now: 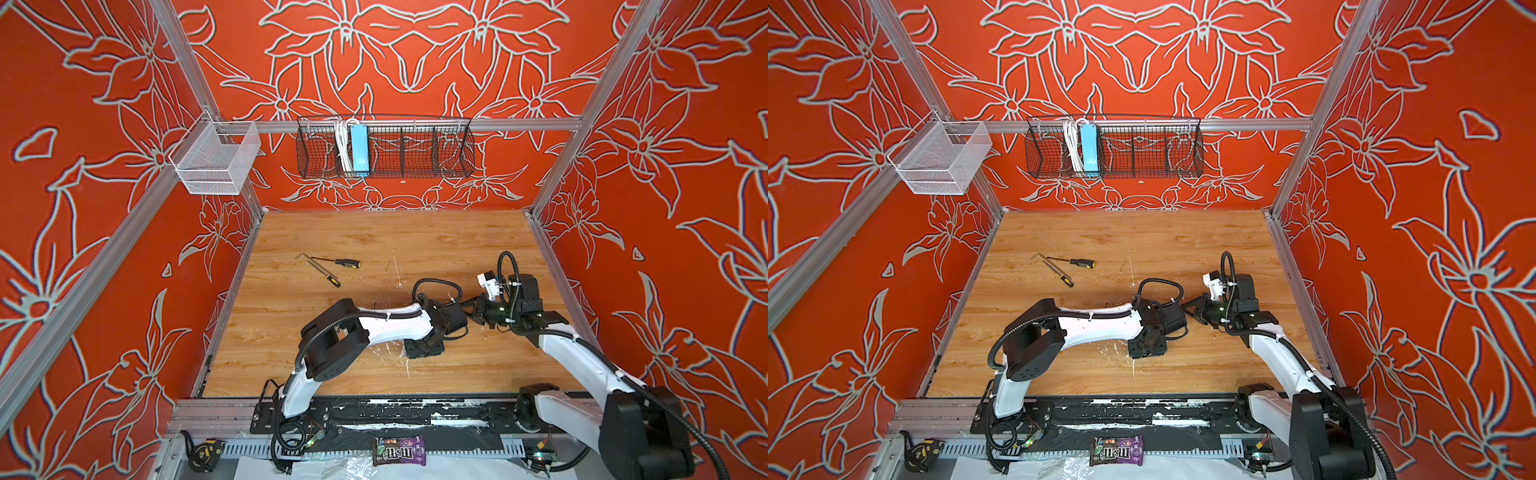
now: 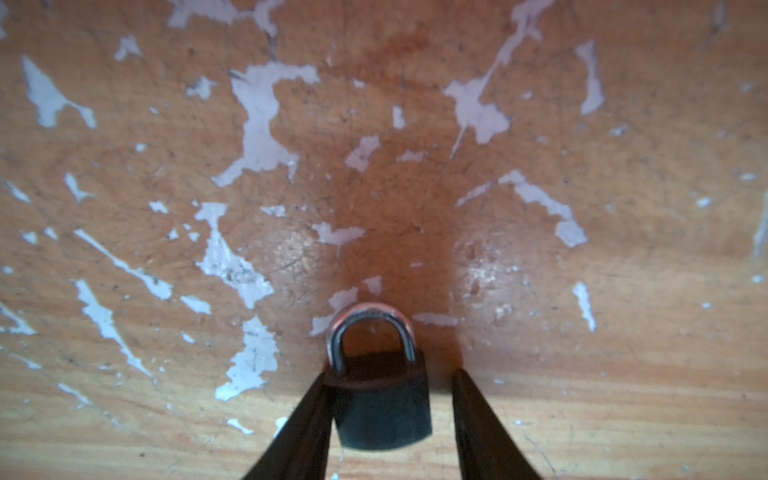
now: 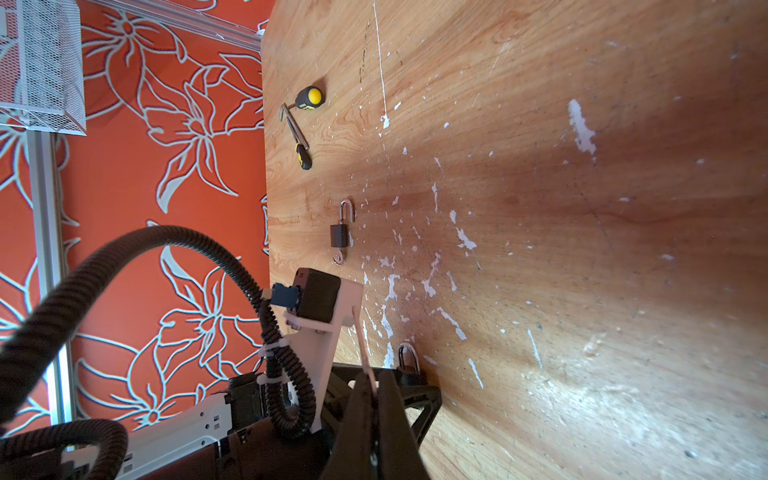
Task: Unlock with the key
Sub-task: 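Lower the left gripper and close it on the black padlock body, then lift the padlock with the left gripper while the right brings the key toward it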
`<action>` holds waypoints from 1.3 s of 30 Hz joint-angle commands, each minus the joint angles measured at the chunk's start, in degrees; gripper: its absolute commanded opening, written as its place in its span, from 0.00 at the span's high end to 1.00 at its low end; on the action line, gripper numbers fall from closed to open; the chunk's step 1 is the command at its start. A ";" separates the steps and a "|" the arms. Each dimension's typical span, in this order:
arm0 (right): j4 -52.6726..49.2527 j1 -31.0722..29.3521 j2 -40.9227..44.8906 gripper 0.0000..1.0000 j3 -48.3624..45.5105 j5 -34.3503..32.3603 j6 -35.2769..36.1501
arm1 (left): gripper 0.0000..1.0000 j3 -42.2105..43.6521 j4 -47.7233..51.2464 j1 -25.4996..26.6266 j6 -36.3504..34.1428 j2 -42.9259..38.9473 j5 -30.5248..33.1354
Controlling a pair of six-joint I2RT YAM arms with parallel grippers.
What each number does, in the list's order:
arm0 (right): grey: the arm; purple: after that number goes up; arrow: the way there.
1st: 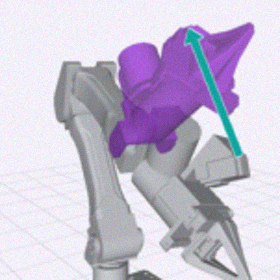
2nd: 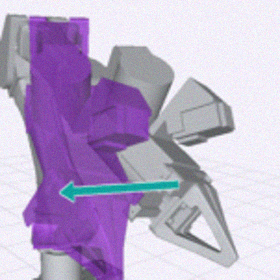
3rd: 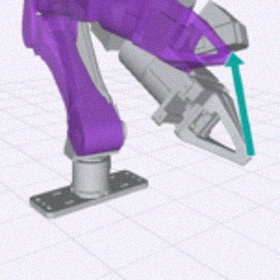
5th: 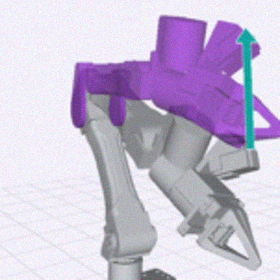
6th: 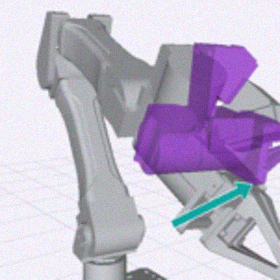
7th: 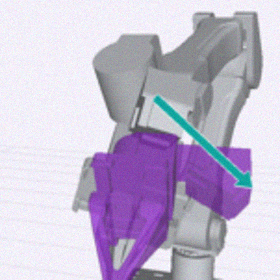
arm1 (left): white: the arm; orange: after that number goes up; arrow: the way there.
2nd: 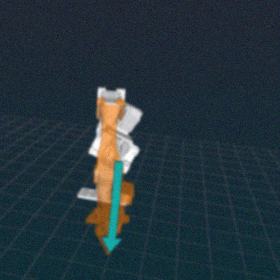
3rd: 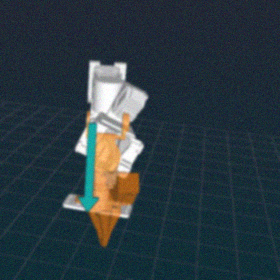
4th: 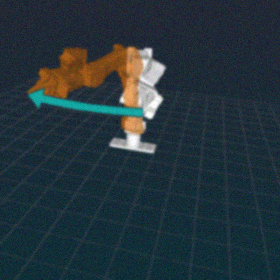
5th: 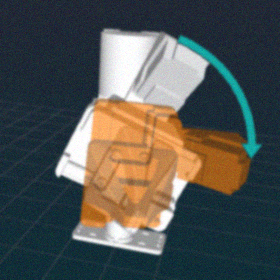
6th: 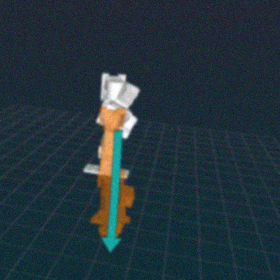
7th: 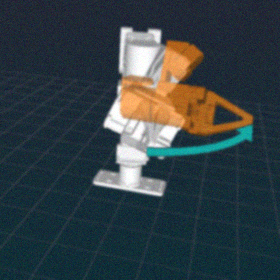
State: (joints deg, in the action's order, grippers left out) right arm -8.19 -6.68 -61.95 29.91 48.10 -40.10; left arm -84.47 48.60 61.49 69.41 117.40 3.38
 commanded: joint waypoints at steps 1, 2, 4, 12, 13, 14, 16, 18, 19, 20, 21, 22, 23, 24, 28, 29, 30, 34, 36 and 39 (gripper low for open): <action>1.94 0.40 0.03 1.00 -1.17 1.84 -1.28 | 0.57 1.22 0.79 -0.39 -0.28 2.37 0.45; 1.95 0.40 0.06 1.00 -1.05 1.83 -1.25 | 0.59 1.28 0.71 -0.41 -0.41 2.31 0.40; 2.03 0.39 0.08 1.00 -1.12 1.94 -1.39 | 0.63 1.56 0.45 -0.41 -0.80 2.04 0.31; 1.60 0.37 0.63 1.00 -1.35 1.75 -1.43 | 0.71 1.74 0.86 -0.41 -1.40 0.30 0.83; 1.33 0.43 0.77 1.00 -1.31 1.75 -1.29 | 0.72 1.76 0.88 -0.49 -1.34 -0.29 1.05; 0.95 0.35 0.91 1.00 -1.20 1.74 -1.14 | 0.72 1.89 0.59 -0.54 -1.38 -1.03 1.18; 0.46 0.36 1.46 1.00 -1.26 1.92 -0.63 | 0.72 2.26 -0.01 -0.80 -0.98 -2.70 1.43; -0.96 0.18 2.06 1.00 -0.84 1.64 0.02 | 0.73 3.39 -1.27 -1.25 -0.19 -4.78 1.76; -2.17 -0.12 2.58 1.00 -0.45 1.11 0.39 | 0.73 4.48 -2.11 -1.70 0.58 -6.41 1.81; -3.47 -0.47 3.19 1.00 -0.10 0.19 0.90 | 0.73 5.99 -3.29 -2.09 1.49 -8.11 1.89; -4.71 -0.96 3.70 1.00 0.26 -0.88 1.37 | 0.74 7.52 -4.53 -2.53 2.42 -9.70 1.85; -5.95 -1.57 4.29 1.00 0.70 -2.31 1.62 | 0.75 9.50 -6.14 -3.03 3.52 -11.65 1.77; -6.57 -2.48 4.83 1.00 0.91 -3.67 1.61 | 0.76 11.34 -7.84 -3.60 4.54 -13.65 1.81; -6.82 -3.31 5.20 1.00 1.03 -4.79 1.32 | 0.77 12.80 -9.17 -4.05 5.32 -15.29 1.94; -7.37 -8.20 6.99 1.00 1.55 -11.21 0.01 | 0.78 17.25 -13.16 -6.06 8.50 -21.99 2.70; -7.73 -9.59 7.31 1.00 1.78 -13.22 -0.28 | 0.78 17.98 -13.77 -6.47 9.16 -23.39 3.07; -7.77 -11.37 7.66 1.00 2.05 -15.37 -0.81 | 0.79 18.77 -14.36 -6.88 9.95 -24.82 3.53; -4.94 -17.92 9.06 1.00 1.09 -22.51 -4.46 | 0.81 21.36 -18.51 -8.92 12.24 -29.87 3.95; -3.40 -21.15 9.64 1.00 0.27 -26.17 -6.22 | 0.82 21.88 -19.44 -9.44 13.88 -31.70 4.89; -0.58 -26.15 10.24 1.00 -0.68 -31.95 -8.39 | 0.84 22.92 -21.80 -10.25 16.41 -34.16 5.37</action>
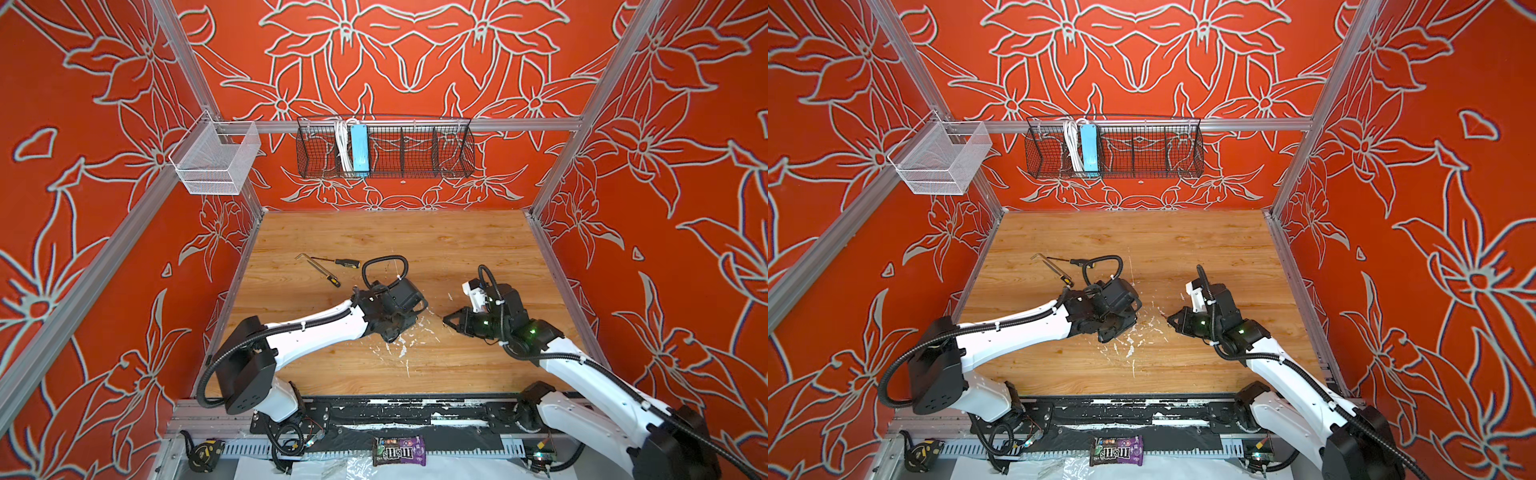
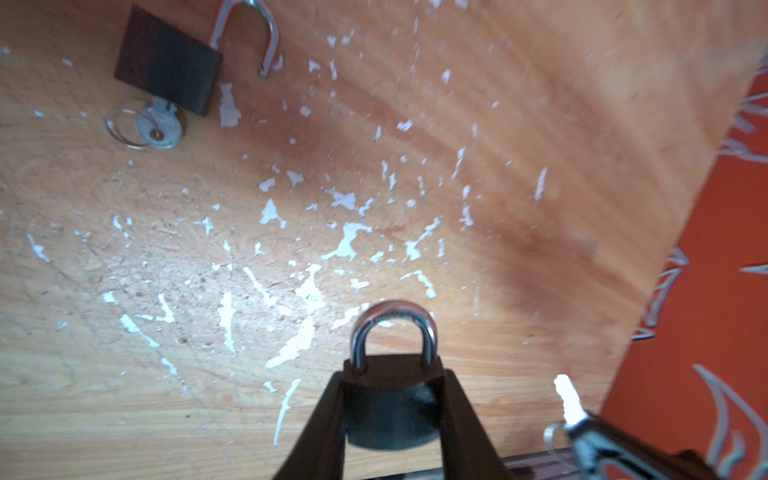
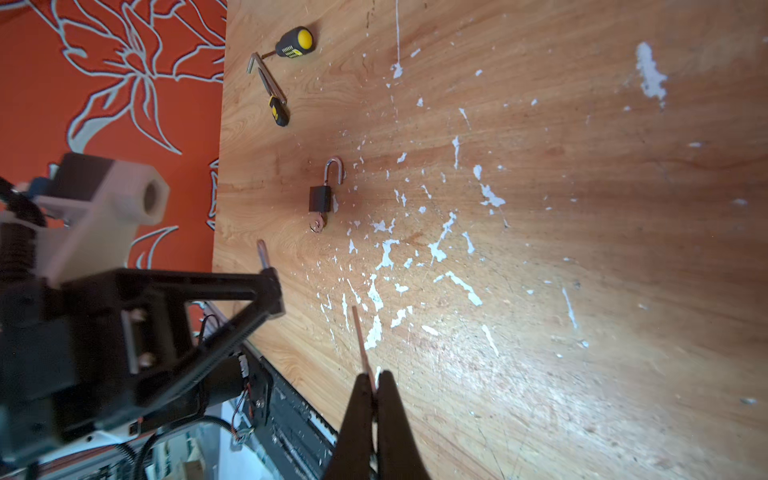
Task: Unlock with the key
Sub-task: 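Lift the padlock with the left gripper while the right brings the key toward it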
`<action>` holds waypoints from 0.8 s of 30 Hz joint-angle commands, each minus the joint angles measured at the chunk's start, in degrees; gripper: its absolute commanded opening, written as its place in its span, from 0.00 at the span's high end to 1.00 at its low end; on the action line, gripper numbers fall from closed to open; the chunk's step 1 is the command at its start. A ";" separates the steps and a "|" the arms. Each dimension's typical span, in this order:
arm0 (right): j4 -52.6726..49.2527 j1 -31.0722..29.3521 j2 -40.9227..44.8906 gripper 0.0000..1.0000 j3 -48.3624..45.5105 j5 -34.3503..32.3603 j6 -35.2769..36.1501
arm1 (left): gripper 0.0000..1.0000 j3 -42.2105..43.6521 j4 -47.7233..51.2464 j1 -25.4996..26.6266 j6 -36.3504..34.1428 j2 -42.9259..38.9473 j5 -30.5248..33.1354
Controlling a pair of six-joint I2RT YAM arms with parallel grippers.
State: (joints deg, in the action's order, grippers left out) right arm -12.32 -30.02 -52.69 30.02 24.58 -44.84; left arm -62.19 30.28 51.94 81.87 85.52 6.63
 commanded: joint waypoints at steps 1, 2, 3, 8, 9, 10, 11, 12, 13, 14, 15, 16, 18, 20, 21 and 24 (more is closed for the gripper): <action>4.91 -4.44 1.13 1.00 -1.30 -10.25 -4.44 | 0.85 1.28 -4.43 -0.83 4.85 -2.97 2.43; 6.27 -5.80 1.33 1.00 -1.72 -11.67 -5.07 | 0.86 1.64 -5.12 -0.92 5.78 -3.54 2.80; 7.74 -7.52 1.38 1.00 -2.05 -13.35 -5.70 | 0.87 1.95 -5.89 -0.94 6.61 -4.11 3.17; 13.25 -14.63 0.61 1.00 -2.80 -21.02 -7.88 | 0.89 2.78 -9.13 -0.99 9.13 -6.01 4.22; 14.68 -16.01 0.35 1.00 -2.96 -22.25 -8.25 | 0.90 2.87 -9.48 -0.97 9.56 -6.22 4.46; 15.99 -17.29 0.12 1.00 -3.15 -23.70 -8.58 | 0.90 3.02 -9.87 -0.98 10.09 -6.52 4.66; 16.99 -18.26 -0.09 1.00 -3.22 -24.74 -8.81 | 0.91 3.26 -10.42 -0.99 10.24 -6.69 4.83; 17.85 -19.40 -0.39 1.00 -3.29 -26.06 -9.07 | 0.91 3.30 -10.68 -0.97 10.58 -6.98 4.96; 18.56 -20.37 -0.53 1.00 -3.32 -27.50 -9.04 | 0.91 3.47 -10.80 -0.97 11.03 -7.14 5.01; 19.23 -21.50 -0.81 1.00 -3.25 -28.99 -9.19 | 0.91 3.72 -11.13 -0.97 11.41 -7.31 5.04; 19.58 -22.55 -1.10 1.00 -3.08 -30.50 -9.27 | 0.91 4.04 -11.44 -0.98 11.79 -7.62 5.13; 20.13 -23.15 -1.36 1.00 -3.14 -31.73 -9.27 | 0.91 4.30 -11.62 -0.97 12.27 -7.84 5.23; 22.34 -24.49 -1.84 1.00 -3.64 -33.25 -9.29 | 0.92 5.03 -12.23 -0.97 13.13 -8.42 5.40; 23.68 -25.40 -2.44 1.00 -3.73 -34.01 -9.30 | 0.92 5.74 -12.87 -0.98 13.80 -8.87 5.74; 23.99 -25.82 -2.82 1.00 -3.54 -34.35 -9.22 | 0.92 5.99 -13.26 -0.97 14.09 -8.98 5.82; 25.29 -26.70 -3.94 1.00 -3.25 -34.49 -9.11 | 0.92 6.04 -13.81 -0.97 14.29 -9.15 5.76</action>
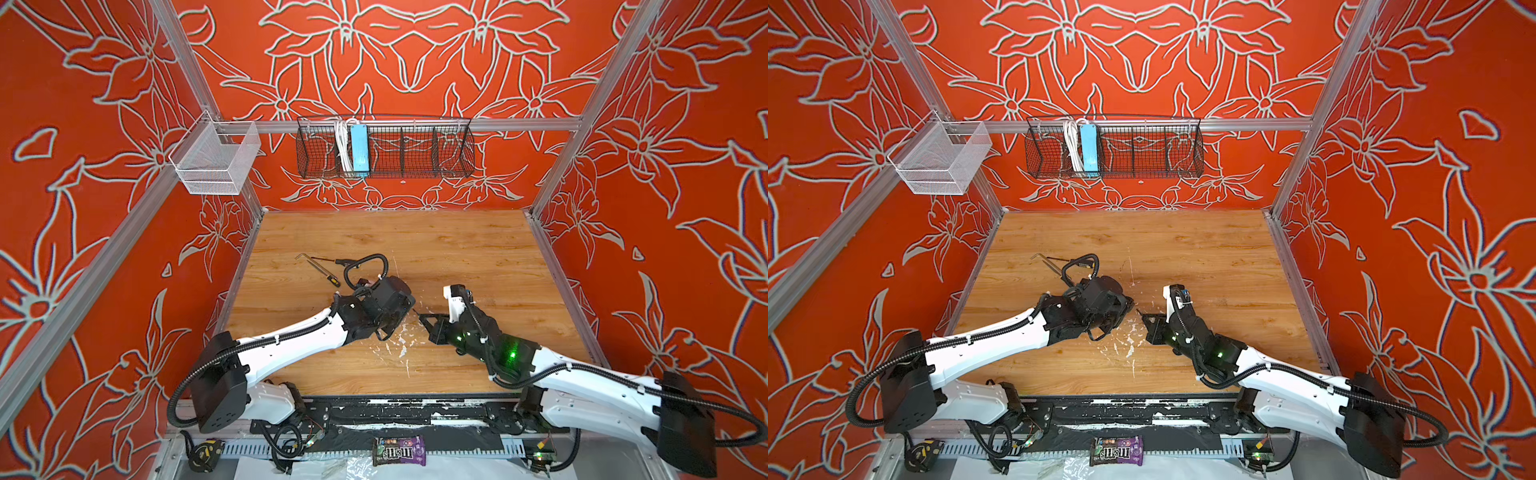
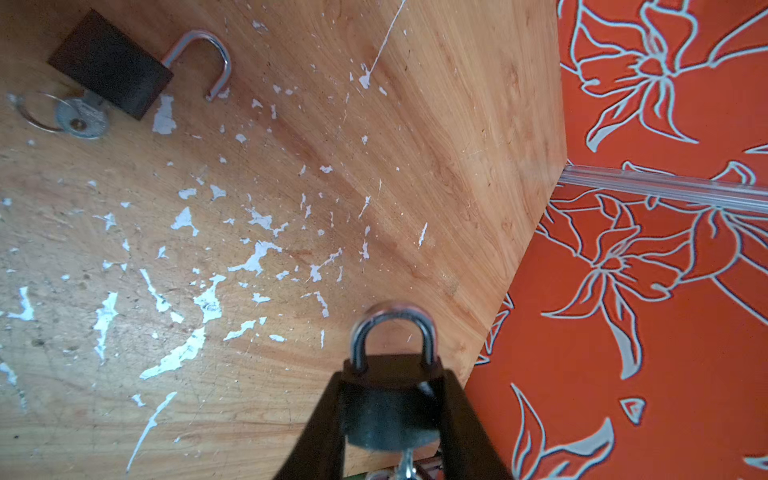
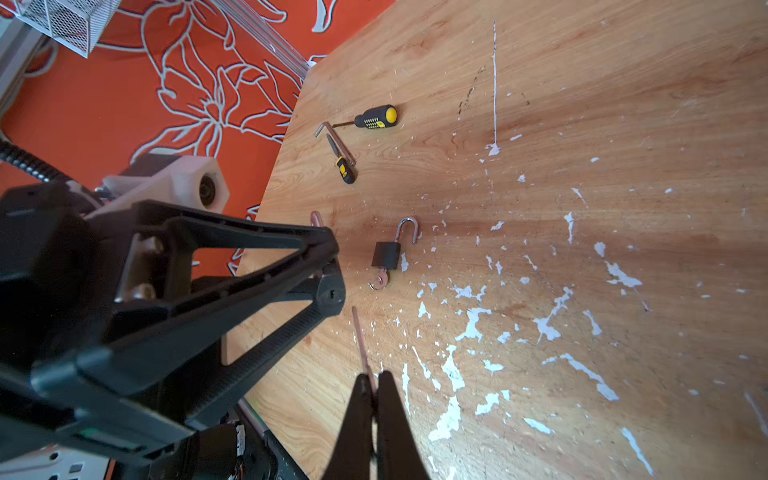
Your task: Unlock with the key
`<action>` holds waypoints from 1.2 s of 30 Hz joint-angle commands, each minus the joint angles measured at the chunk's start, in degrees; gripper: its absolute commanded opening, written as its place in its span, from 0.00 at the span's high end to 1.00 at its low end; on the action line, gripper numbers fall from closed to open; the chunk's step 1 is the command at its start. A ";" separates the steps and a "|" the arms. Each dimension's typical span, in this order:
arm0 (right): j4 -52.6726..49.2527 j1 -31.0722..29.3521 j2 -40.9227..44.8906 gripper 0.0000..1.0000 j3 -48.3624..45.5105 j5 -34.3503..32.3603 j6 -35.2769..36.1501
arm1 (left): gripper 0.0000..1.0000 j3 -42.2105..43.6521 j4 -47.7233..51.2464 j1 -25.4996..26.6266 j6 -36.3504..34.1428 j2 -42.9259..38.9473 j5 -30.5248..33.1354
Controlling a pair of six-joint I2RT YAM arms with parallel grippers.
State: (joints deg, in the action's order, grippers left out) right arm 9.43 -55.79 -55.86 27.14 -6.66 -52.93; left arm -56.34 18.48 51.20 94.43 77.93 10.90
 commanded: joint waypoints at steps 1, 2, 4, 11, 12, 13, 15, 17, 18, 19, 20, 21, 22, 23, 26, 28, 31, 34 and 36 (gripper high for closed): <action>3.49 -1.14 -1.02 1.00 -0.13 -3.44 -1.03 | 0.93 0.05 -1.97 -0.24 1.64 -1.56 1.54; 3.72 -1.40 -1.22 1.00 0.02 -3.69 -0.93 | 0.93 -0.09 -1.72 -0.23 1.66 -1.48 1.58; 4.94 -1.84 -1.51 1.00 -0.02 -3.98 -0.62 | 0.93 -0.26 -1.74 -0.22 1.54 -1.51 1.63; 6.42 -2.31 -2.48 1.00 0.02 -4.30 -0.47 | 0.93 -0.20 -1.78 -0.29 1.66 -1.09 1.08; 5.63 -2.31 -2.52 1.00 0.28 -4.71 -0.49 | 0.94 -0.13 -1.95 -0.23 1.71 -1.09 0.76; 5.26 -2.35 -2.51 1.00 0.40 -4.90 -0.59 | 0.94 -0.09 -2.17 -0.22 1.78 -1.01 0.63; 5.99 -2.31 -2.55 1.00 0.10 -5.08 -0.58 | 0.94 -0.09 -2.23 -0.23 1.72 -0.87 0.28; 6.13 -2.33 -2.25 1.00 -0.19 -5.80 -0.72 | 0.94 -0.09 -2.31 -0.22 1.75 -0.76 0.18; 6.53 -2.31 -2.24 1.00 -0.45 -5.92 -0.69 | 0.94 -0.09 -2.30 -0.22 1.96 -0.76 0.09; 6.58 -2.33 -2.25 1.00 -0.40 -6.00 -0.92 | 0.94 -0.09 -2.52 -0.27 1.90 -0.71 0.09; 6.40 -2.31 -2.67 1.00 -0.22 -5.92 -0.99 | 0.94 -0.09 -2.78 -0.22 1.80 -0.60 -0.12; 6.58 -2.31 -3.01 1.00 -0.13 -5.63 -0.89 | 0.94 -0.17 -3.05 -0.22 1.81 -0.57 -0.38; 6.91 -2.32 -3.33 1.00 -0.14 -5.40 -0.88 | 0.94 -0.33 -3.26 -0.22 1.60 -0.59 -0.56; 7.47 -2.32 -3.53 1.00 -0.03 -5.16 -0.74 | 0.94 -0.64 -3.08 -0.22 1.38 -0.38 -0.61; 8.54 -2.31 -3.98 1.00 0.24 -4.60 -0.41 | 0.94 -1.05 -2.72 -0.27 1.53 -0.10 -0.77; 8.40 -2.39 -4.48 1.00 0.63 -4.27 -0.41 | 0.94 -0.72 -3.54 -0.22 1.85 -0.14 -1.05; 8.81 -2.42 -4.69 1.00 0.50 -4.69 -1.18 | 0.95 -0.55 -4.24 -0.22 1.81 -0.12 -1.78; 9.84 -2.31 -4.45 1.00 0.10 -5.63 -2.95 | 0.95 -0.70 -4.37 -0.22 1.54 -0.25 -2.78; 8.12 -2.32 -4.19 1.00 1.18 -5.69 -3.01 | 0.96 -1.04 -4.06 -0.25 0.57 -0.41 -3.54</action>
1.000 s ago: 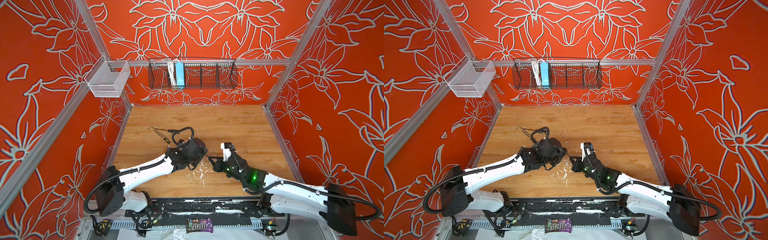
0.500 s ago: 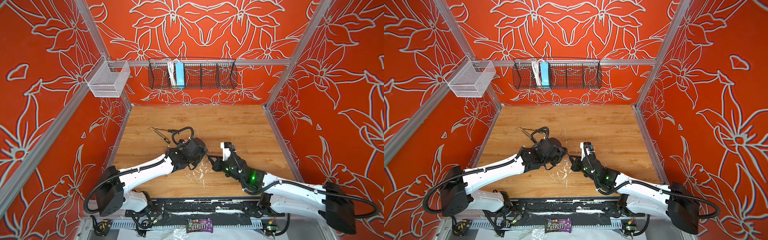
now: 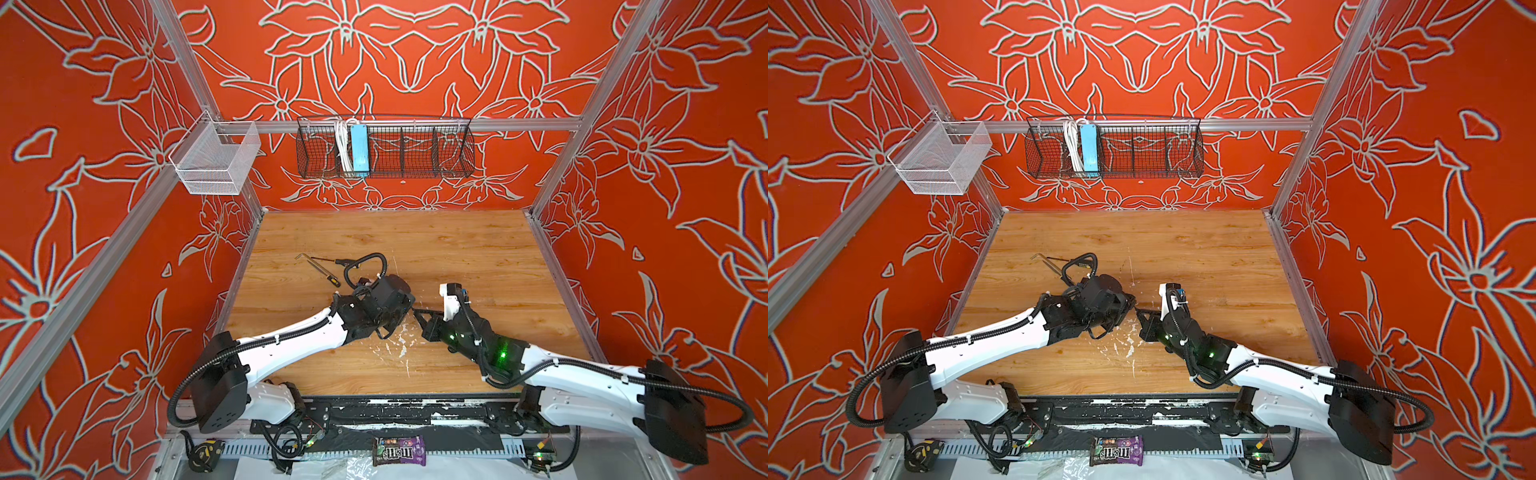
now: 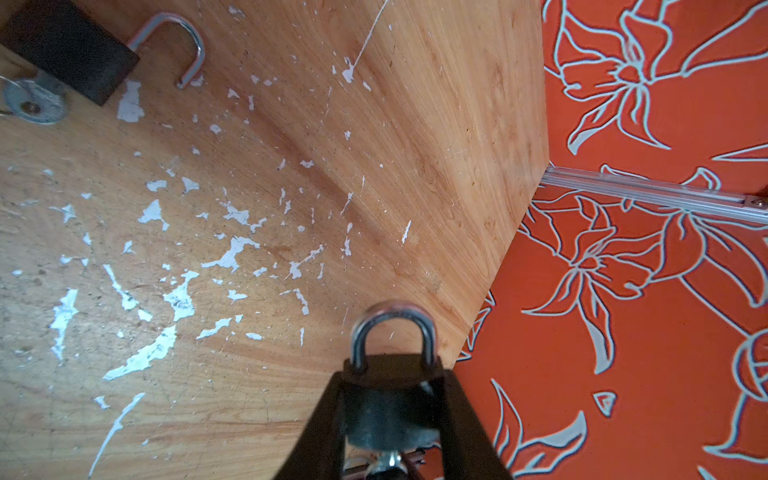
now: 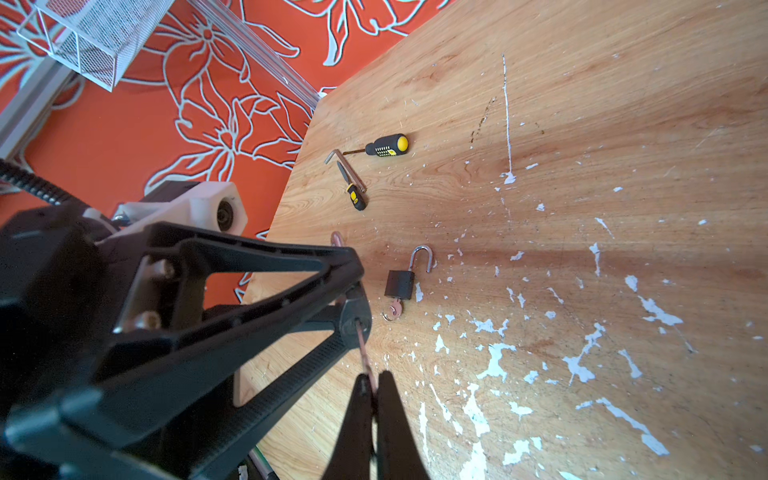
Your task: Unlock with the key
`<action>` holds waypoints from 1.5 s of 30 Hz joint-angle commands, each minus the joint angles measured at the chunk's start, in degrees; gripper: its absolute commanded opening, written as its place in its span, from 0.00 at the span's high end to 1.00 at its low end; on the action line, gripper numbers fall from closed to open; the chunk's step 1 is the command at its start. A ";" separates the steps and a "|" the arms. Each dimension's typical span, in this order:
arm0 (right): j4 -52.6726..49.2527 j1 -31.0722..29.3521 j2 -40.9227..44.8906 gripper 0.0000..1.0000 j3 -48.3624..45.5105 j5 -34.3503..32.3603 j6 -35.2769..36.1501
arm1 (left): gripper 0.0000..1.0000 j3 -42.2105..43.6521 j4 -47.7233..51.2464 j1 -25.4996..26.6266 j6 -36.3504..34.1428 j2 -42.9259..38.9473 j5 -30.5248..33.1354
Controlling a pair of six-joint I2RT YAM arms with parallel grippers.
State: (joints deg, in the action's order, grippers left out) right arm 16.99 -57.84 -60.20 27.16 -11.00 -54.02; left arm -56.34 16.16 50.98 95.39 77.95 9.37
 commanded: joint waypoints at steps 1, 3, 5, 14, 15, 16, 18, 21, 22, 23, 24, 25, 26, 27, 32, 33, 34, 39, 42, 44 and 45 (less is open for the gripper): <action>-0.28 -0.25 0.40 1.00 1.73 -1.51 -1.52 | 0.96 -1.27 -1.35 -0.03 -0.75 -0.43 -2.51; -1.45 -0.23 0.72 1.00 2.52 -2.03 0.14 | 0.97 -1.56 -1.05 0.27 -1.50 -0.43 -3.36; -2.94 -0.11 0.26 1.00 3.60 -2.28 1.06 | 0.97 -1.87 -1.14 1.08 -1.70 -0.34 -3.65; -2.49 0.54 -2.35 1.00 6.22 -0.33 1.59 | 0.99 -2.72 -4.30 2.54 -2.32 0.06 -6.49; -2.43 0.62 -2.46 1.00 6.15 -0.33 1.42 | 0.99 -2.73 -4.62 2.54 -2.31 -0.01 -6.87; -1.87 0.76 -2.65 1.00 6.09 -0.10 1.26 | 0.99 -2.72 -5.38 2.61 -2.29 -0.08 -7.28; -1.09 0.89 -3.06 1.00 6.28 0.86 1.20 | 0.99 -2.93 -6.03 2.80 -2.32 -0.07 -7.85; -1.97 1.06 -4.17 1.00 7.67 2.08 1.61 | 0.99 -3.25 -6.94 2.93 -2.41 0.27 -8.94; -1.80 1.15 -4.55 1.00 7.86 2.73 1.86 | 0.99 -3.40 -7.19 2.90 -2.51 0.34 -9.25; -1.94 1.37 -4.82 1.00 8.08 3.34 1.99 | 0.99 -3.47 -7.21 2.90 -2.73 0.38 -9.16; -2.42 1.57 -4.93 1.00 8.32 3.88 1.94 | 0.99 -3.63 -6.61 2.90 -2.93 0.30 -8.62; -2.85 1.59 -4.93 1.00 8.43 4.13 2.15 | 0.99 -3.61 -5.78 2.92 -2.86 0.31 -7.83; -3.41 1.59 -4.83 1.00 8.57 4.23 2.35 | 0.99 -3.48 -5.20 2.77 -2.76 0.13 -6.92; -4.20 1.64 -4.58 1.00 8.61 4.19 2.62 | 0.99 -3.10 -5.41 2.63 -2.99 -0.07 -6.18; -6.80 1.68 -2.17 1.00 7.51 3.41 3.37 | 0.99 -3.83 -2.68 1.63 -5.54 -0.39 -3.04; -7.27 1.68 -1.65 0.95 7.38 3.35 3.58 | 0.99 -3.88 -2.00 1.37 -5.57 -0.43 -2.42; -8.17 1.68 -1.15 0.90 7.31 3.27 3.65 | 0.99 -3.75 -1.84 1.17 -5.67 -0.51 -1.91; -11.33 1.68 1.81 0.82 6.71 2.20 3.72 | 0.99 -3.08 -0.72 -0.09 -5.66 -0.84 -0.46; -10.29 2.06 2.59 0.77 5.54 1.75 2.35 | 0.99 -2.81 -0.91 -0.09 -5.40 -0.99 -0.47; -9.63 2.34 2.49 0.77 5.41 2.30 1.40 | 0.99 -2.72 -0.89 -0.09 -5.22 -1.04 -0.41; -9.78 2.43 2.41 0.77 5.52 2.37 1.21 | 0.99 -2.72 -0.79 -0.09 -5.22 -1.10 -0.32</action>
State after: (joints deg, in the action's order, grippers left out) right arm 7.11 -55.88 -58.24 33.26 -8.97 -50.94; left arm -58.17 15.90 51.27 90.24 78.15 8.69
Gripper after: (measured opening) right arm 0.227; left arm 0.323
